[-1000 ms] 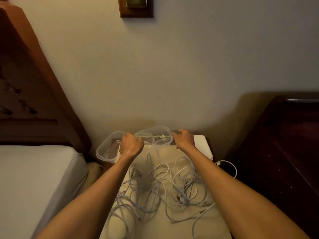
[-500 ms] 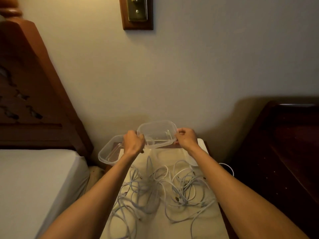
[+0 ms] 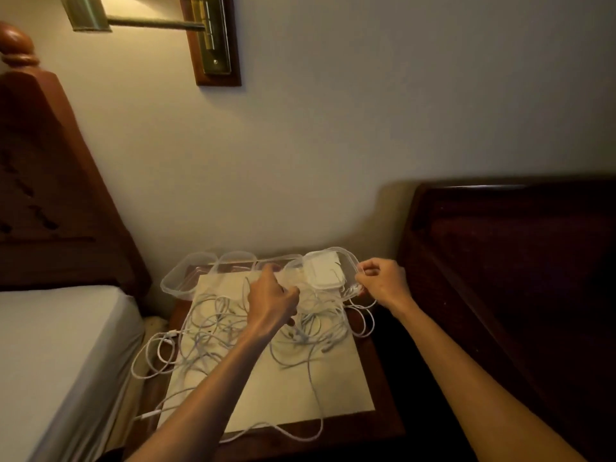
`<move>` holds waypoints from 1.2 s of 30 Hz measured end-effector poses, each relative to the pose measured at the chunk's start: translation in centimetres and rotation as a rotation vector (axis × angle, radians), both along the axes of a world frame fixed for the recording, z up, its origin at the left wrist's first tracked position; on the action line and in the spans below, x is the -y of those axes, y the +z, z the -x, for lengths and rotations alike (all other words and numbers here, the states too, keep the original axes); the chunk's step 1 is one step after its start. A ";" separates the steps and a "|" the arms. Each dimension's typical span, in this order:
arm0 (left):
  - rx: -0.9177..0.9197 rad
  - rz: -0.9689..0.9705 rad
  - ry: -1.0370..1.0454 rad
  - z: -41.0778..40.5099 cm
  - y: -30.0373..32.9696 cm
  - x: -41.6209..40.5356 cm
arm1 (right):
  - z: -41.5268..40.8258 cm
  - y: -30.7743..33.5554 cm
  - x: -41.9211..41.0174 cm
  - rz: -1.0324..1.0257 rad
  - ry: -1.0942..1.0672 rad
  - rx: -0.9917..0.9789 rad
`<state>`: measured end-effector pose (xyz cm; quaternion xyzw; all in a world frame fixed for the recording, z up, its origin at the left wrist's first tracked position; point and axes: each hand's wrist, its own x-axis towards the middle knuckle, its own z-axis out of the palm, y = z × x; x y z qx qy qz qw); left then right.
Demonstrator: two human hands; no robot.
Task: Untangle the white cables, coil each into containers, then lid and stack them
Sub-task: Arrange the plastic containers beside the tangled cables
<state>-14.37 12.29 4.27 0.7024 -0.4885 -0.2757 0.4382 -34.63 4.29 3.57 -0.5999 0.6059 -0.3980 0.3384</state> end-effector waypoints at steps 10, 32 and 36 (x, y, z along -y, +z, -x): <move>0.132 -0.174 -0.210 7.8 -7.1 -7.1 | 8.1 -5.3 -5.1 -0.123 0.184 -0.308; 0.144 -0.347 -0.202 10.5 -12.6 -7.7 | 6.5 -11.4 -7.1 -0.330 0.044 -0.341; 0.184 -0.389 -0.229 10.0 -12.6 -7.8 | 6.6 -11.6 -7.1 -0.334 0.046 -0.345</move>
